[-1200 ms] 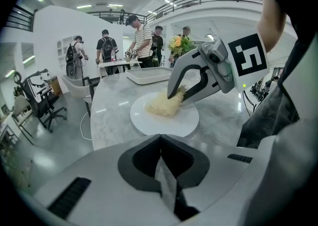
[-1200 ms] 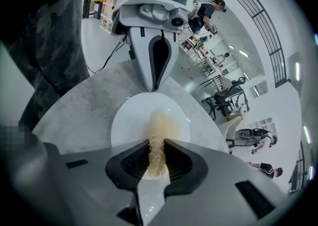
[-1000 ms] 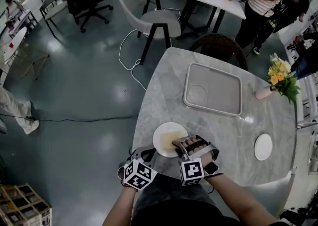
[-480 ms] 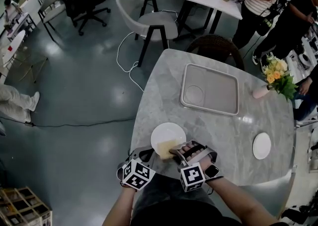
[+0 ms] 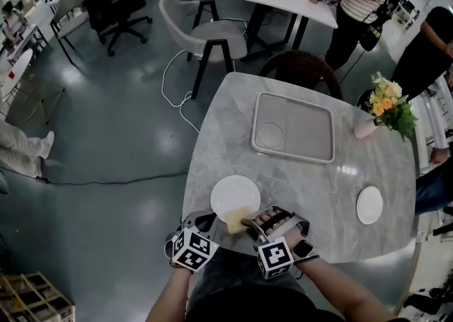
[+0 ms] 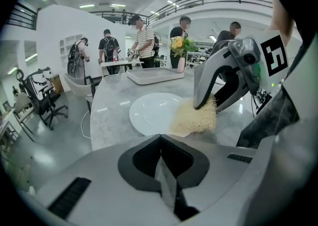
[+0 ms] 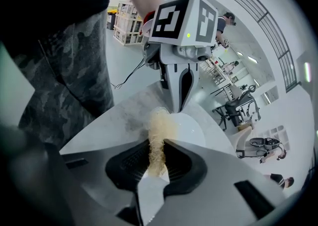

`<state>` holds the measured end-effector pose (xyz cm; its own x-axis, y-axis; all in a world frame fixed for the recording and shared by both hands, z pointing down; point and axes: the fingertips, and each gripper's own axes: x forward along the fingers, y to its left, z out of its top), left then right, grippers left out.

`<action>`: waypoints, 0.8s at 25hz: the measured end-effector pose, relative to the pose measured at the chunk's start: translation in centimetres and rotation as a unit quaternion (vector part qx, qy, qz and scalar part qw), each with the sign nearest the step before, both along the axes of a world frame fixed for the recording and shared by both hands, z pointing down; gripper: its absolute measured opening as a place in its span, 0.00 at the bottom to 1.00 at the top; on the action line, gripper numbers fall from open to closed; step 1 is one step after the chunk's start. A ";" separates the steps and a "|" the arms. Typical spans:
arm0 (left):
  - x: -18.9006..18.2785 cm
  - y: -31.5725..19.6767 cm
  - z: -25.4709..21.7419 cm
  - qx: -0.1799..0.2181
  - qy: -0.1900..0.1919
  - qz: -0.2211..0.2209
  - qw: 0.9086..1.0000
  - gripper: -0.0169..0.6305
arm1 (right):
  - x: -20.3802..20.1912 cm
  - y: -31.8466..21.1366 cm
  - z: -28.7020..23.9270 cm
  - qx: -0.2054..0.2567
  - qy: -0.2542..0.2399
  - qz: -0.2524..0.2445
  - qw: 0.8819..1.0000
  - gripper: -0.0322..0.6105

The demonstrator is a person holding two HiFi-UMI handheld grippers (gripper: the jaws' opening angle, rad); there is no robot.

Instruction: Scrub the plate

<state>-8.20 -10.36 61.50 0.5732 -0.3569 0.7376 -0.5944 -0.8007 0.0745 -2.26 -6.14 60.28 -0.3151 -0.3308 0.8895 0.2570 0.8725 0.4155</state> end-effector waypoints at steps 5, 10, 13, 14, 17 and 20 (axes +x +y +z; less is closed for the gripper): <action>0.2 0.2 -0.2 0.001 0.001 0.001 1.000 0.05 | 1.1 0.7 -0.2 0.001 0.005 0.011 1.000 0.17; 0.5 0.8 -0.4 -0.002 0.000 0.001 1.000 0.05 | 1.9 1.7 -0.6 -0.002 0.005 0.024 1.000 0.17; 0.5 1.0 -0.4 -0.004 0.001 -0.003 1.000 0.05 | 1.7 1.9 -0.7 0.002 0.000 0.024 1.000 0.17; 0.4 1.1 -0.3 -0.005 0.002 -0.004 1.000 0.05 | 1.6 2.1 -0.6 0.001 -0.001 0.024 1.000 0.17; 0.2 1.6 -0.4 -0.008 0.002 -0.009 1.000 0.05 | 1.2 2.8 -0.1 -0.004 -0.004 0.027 1.000 0.17; -0.1 2.2 -0.5 -0.007 0.002 -0.014 1.000 0.05 | 0.1 3.0 -0.3 0.003 -0.016 0.020 1.000 0.17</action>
<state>-8.27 -8.12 60.97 0.5660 -0.3632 0.7401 -0.6167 -0.7823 0.0877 -2.17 -3.19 59.98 -0.3293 -0.3492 0.8773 0.2081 0.8794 0.4281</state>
